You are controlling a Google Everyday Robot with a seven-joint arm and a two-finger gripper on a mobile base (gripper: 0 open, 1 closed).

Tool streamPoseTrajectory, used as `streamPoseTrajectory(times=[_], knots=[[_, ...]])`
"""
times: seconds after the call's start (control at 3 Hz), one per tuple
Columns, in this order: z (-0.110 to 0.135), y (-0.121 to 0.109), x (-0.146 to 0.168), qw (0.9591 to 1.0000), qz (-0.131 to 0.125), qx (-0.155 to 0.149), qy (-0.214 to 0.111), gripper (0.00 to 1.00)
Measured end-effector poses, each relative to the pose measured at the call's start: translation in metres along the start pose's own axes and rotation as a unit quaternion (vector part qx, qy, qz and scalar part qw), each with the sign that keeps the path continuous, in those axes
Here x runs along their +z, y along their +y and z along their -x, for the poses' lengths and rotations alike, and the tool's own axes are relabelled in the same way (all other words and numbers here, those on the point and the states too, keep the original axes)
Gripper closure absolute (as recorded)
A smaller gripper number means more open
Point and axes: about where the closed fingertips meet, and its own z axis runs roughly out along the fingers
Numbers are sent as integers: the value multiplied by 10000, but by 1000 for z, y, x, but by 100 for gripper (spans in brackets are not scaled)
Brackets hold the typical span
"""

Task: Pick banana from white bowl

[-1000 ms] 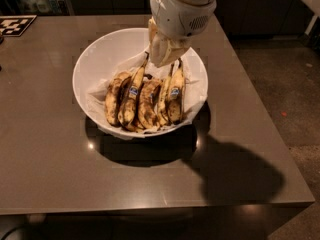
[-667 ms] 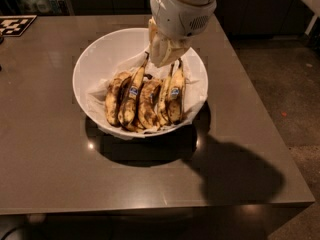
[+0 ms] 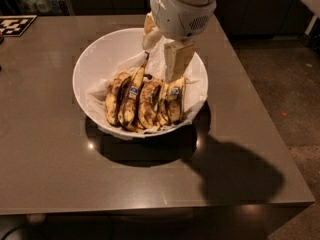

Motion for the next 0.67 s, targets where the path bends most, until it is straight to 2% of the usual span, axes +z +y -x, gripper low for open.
streamPoseTrajectory(times=[0.33, 0.67], knots=[[0, 0, 0, 10000, -1, 0, 0, 0], [0, 0, 0, 10000, -1, -5, 2, 0]])
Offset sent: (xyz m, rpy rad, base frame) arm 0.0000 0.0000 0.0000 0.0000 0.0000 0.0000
